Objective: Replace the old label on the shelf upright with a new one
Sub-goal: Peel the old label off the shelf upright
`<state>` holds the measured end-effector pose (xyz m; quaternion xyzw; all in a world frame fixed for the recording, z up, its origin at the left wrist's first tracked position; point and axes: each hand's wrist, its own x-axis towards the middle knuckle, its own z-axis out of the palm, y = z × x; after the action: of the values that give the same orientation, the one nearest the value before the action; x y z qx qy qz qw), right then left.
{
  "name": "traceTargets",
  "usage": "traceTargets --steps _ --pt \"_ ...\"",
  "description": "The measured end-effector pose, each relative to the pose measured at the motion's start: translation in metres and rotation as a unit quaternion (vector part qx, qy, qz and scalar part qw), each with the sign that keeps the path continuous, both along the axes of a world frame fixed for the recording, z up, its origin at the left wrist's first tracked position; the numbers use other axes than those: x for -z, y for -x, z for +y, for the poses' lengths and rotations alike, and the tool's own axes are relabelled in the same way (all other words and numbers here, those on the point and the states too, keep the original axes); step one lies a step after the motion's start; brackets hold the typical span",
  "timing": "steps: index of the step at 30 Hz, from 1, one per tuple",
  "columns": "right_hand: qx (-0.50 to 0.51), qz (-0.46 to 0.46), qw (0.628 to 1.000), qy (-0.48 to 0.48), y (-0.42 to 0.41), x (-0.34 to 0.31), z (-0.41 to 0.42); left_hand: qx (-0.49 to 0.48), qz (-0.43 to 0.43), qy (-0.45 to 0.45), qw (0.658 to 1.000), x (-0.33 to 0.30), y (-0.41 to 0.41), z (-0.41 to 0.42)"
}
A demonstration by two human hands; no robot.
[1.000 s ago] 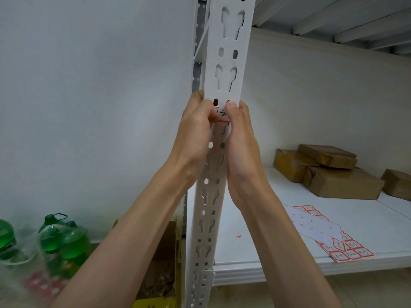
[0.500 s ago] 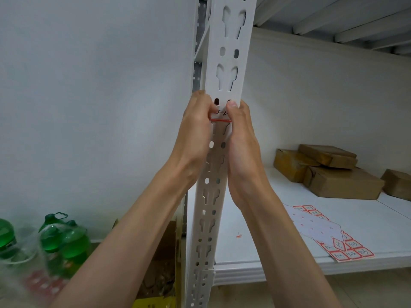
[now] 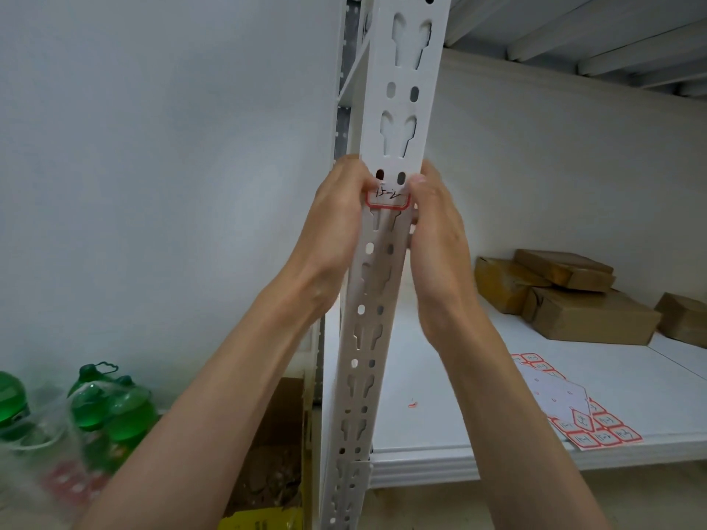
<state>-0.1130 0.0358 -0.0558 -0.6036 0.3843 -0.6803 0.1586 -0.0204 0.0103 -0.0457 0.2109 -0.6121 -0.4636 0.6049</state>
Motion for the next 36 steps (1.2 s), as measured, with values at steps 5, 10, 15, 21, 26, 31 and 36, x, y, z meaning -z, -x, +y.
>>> traceTargets --steps 5,10,15,21,26,31,36 --pt "0.236 0.173 0.924 0.246 0.015 0.0 -0.002 -0.086 -0.047 0.028 0.995 -0.007 -0.02 0.002" --pt "0.271 0.22 0.887 0.302 0.016 0.008 -0.008 -0.142 -0.046 0.027 0.988 -0.011 -0.032 0.0" --pt "0.274 0.205 0.889 0.305 0.013 0.004 -0.01 -0.131 -0.031 0.036 0.99 -0.009 -0.033 0.002" --pt "0.27 0.208 0.885 0.317 0.013 0.003 -0.013 -0.098 -0.019 0.037 0.994 -0.008 -0.028 0.004" --pt "0.279 0.212 0.88 0.32 0.013 0.003 -0.018 -0.097 -0.012 0.039 0.994 -0.008 -0.03 0.004" --pt "0.277 0.204 0.881 0.325 0.012 0.005 -0.018 -0.099 -0.016 0.039 0.994 -0.008 -0.031 0.004" --pt "0.269 0.216 0.883 0.317 0.012 0.003 -0.014 -0.104 -0.019 0.041 0.994 -0.007 -0.031 0.002"
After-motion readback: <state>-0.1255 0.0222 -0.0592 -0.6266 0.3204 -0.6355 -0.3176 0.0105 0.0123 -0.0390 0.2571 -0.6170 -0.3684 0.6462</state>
